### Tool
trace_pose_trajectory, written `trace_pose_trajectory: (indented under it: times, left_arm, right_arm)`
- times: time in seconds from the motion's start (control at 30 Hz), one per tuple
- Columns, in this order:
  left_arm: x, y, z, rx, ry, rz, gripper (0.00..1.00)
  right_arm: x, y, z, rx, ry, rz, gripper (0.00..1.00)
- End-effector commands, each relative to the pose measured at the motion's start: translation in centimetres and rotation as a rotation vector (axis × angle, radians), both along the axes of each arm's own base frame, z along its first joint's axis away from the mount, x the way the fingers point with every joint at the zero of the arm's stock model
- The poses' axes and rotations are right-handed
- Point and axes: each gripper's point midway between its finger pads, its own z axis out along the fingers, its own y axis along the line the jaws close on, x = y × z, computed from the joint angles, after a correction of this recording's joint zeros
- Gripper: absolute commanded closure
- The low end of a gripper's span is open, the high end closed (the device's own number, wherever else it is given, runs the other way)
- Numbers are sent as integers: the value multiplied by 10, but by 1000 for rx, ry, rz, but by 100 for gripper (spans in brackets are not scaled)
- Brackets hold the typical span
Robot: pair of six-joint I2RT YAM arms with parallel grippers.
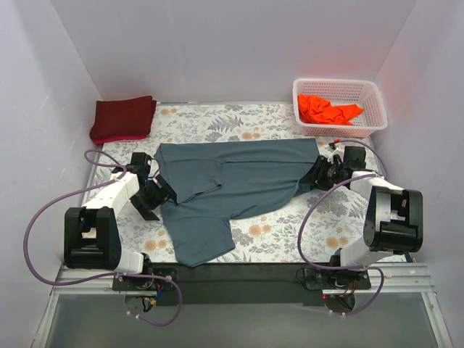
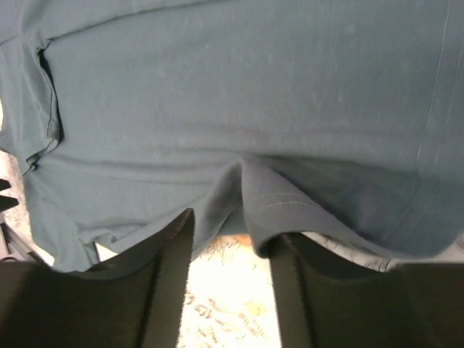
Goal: Fold and stack the t-shirts
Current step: Fold the tshirt
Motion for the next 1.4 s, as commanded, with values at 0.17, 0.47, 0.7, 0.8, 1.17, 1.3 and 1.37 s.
trace_pose_trajectory:
  times: [0.17, 0.47, 0.7, 0.8, 1.17, 1.3, 1.37]
  left_arm:
    - [10, -1, 9, 0, -57, -15, 19]
    - [8, 1, 9, 11, -62, -25, 15]
    - [2, 1, 10, 11, -48, -39, 16]
    - [-1, 2, 10, 11, -37, -49, 17]
    - [-17, -1, 19, -9, 0, -66, 21]
    - [-18, 0, 15, 1, 10, -60, 25]
    - [-19, 1, 12, 4, 21, -56, 29]
  right_arm:
    - [-30, -8, 13, -60, 110, -16, 68]
    - [-70, -36, 15, -169, 339, -118, 92]
    - [-93, -66, 17, -293, 440, -198, 95]
    - [-103, -80, 13, -343, 484, -235, 95]
    - [-104, -103, 22, -401, 471, -284, 50]
    - [-96, -83, 24, -310, 412, -227, 49]
    - [-99, -77, 18, -305, 412, -216, 49]
